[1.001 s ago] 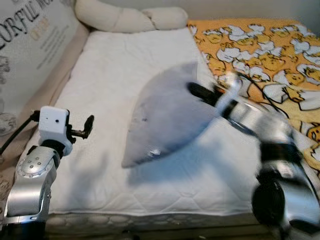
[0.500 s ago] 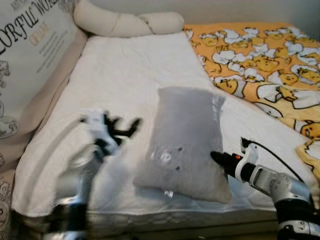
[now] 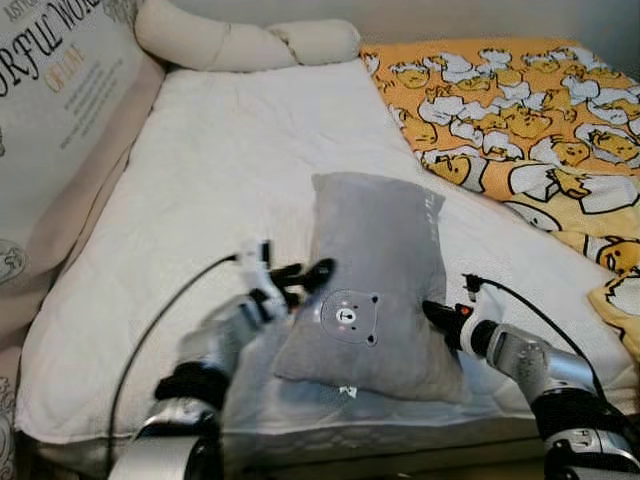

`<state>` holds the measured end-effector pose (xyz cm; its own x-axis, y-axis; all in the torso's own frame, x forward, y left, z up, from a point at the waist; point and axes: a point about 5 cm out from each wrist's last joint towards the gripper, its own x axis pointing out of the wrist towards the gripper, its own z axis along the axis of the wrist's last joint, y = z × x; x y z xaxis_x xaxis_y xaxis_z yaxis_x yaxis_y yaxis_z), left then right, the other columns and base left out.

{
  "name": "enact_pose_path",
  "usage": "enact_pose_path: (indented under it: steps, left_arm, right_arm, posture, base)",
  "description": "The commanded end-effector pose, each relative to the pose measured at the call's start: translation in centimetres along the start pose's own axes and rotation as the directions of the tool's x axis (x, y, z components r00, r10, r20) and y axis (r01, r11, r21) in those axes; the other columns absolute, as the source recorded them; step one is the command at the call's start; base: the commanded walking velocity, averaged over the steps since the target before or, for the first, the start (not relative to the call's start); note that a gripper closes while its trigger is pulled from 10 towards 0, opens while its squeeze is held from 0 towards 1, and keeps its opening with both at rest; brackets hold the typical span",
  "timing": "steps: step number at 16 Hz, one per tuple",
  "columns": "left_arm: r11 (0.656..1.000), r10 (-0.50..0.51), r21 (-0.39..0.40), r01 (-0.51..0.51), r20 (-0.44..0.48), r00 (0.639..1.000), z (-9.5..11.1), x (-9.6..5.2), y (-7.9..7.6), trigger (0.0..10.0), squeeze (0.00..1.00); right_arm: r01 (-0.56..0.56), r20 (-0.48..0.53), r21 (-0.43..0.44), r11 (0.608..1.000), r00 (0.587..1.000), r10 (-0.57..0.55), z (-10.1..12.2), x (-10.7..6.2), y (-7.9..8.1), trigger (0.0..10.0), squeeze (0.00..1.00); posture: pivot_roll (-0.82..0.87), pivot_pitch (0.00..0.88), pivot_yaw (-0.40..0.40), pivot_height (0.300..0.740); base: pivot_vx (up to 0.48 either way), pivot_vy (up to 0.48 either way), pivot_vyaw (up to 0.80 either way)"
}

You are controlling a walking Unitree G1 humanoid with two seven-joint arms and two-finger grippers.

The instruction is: Clean up the room

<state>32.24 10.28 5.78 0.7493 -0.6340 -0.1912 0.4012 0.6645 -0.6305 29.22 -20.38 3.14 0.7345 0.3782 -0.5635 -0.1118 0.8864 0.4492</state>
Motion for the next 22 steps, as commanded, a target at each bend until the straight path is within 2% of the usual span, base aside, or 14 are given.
enact_pose_path:
  steps: [1,3,4,5,6,8,9,11,17,18,21,22]
  left_arm:
    - [1.0,-0.019,-0.008,0.019,-0.009,1.0,-0.3,0.2,-0.1,10.0,1.0]
    - [0.994,-0.097,0.029,0.102,-0.135,0.986,-2.6,1.0,-1.3,10.0,1.0]
    - [0.995,-0.076,0.047,0.085,-0.166,0.983,-3.2,1.2,-1.3,1.9,1.0]
    - [0.996,-0.052,0.058,0.062,-0.163,0.985,-3.2,1.3,-1.2,0.0,0.48]
    - [0.998,-0.037,0.045,0.044,-0.15,0.988,-3.0,1.4,-1.1,0.0,0.0]
    - [0.998,-0.027,0.05,0.034,-0.144,0.989,-2.7,1.4,-1.0,0.0,0.0]
    - [0.999,-0.032,0.027,0.036,-0.14,0.99,-2.6,1.3,-0.9,0.0,0.0]
    - [0.997,-0.025,0.064,0.034,-0.137,0.99,-2.6,1.1,-0.6,0.0,0.0]
    - [0.997,-0.031,0.071,0.041,-0.144,0.989,-2.8,0.4,-0.3,0.0,0.0]
    - [0.994,-0.038,0.092,0.05,-0.133,0.99,-2.4,0.5,-0.5,0.0,0.0]
    - [0.971,-0.015,0.233,0.052,-0.156,0.988,-2.0,0.6,-0.9,0.0,0.0]
    - [0.968,-0.016,0.244,0.05,-0.139,0.99,-1.8,0.7,-1.2,0.0,0.0]
  right_arm:
    - [0.011,-0.011,-0.004,1.0,1.0,-0.011,-0.2,0.1,-0.1,0.0,0.0]
    - [-0.003,0.0,-0.013,1.0,1.0,0.003,0.0,0.2,0.2,0.0,0.0]
    - [-0.009,0.007,-0.013,1.0,1.0,0.009,0.2,0.2,0.4,0.0,0.0]
    - [-0.013,0.014,-0.014,1.0,1.0,0.013,0.4,0.3,0.5,0.0,0.0]
    - [-0.016,0.022,-0.017,1.0,1.0,0.017,0.6,0.4,0.7,0.0,0.0]
    - [-0.027,0.043,-0.005,1.0,0.999,0.027,0.8,0.5,1.2,0.0,0.0]
    - [-0.03,0.05,0.005,1.0,0.998,0.03,0.8,0.5,1.5,0.0,0.0]
    - [-0.025,0.053,0.001,1.0,0.998,0.025,0.5,0.6,1.8,0.0,0.0]
    - [-0.076,0.162,0.033,0.997,0.984,0.069,0.9,0.4,3.2,0.0,0.0]
    - [-0.084,0.176,0.026,0.996,0.981,0.078,1.0,0.4,3.4,0.0,0.0]
    - [-0.052,0.146,0.051,0.997,0.988,0.044,0.5,0.4,3.4,0.0,0.0]
    - [-0.041,0.14,0.069,0.997,0.99,0.031,0.3,0.4,3.5,0.0,0.0]
  posture:
    - [-0.13,0.0,0.029,0.74]
    - [-0.14,0.0,0.038,0.74]
    - [-0.14,0.0,0.042,0.74]
    - [-0.15,0.0,0.045,0.74]
    - [-0.15,0.0,0.047,0.74]
    - [-0.15,0.0,0.047,0.74]
    - [-0.14,0.0,0.042,0.74]
    - [-0.13,0.0,0.04,0.74]
    - [-0.13,0.0,0.054,0.74]
    - [-0.13,0.0,0.058,0.74]
    - [-0.13,0.0,0.072,0.74]
    - [-0.13,0.0,0.074,0.74]
  base:
    - [0.0,0.0,0.0]
    - [0.0,0.0,0.0]
    - [0.0,0.0,0.0]
    - [0.0,0.0,0.0]
    - [0.0,0.0,0.0]
    - [0.0,0.0,0.0]
    - [0.0,0.0,0.0]
    - [0.0,0.0,0.0]
    - [0.0,0.0,0.0]
    - [0.0,0.0,0.0]
    - [0.0,0.0,0.0]
    - [0.0,0.0,0.0]
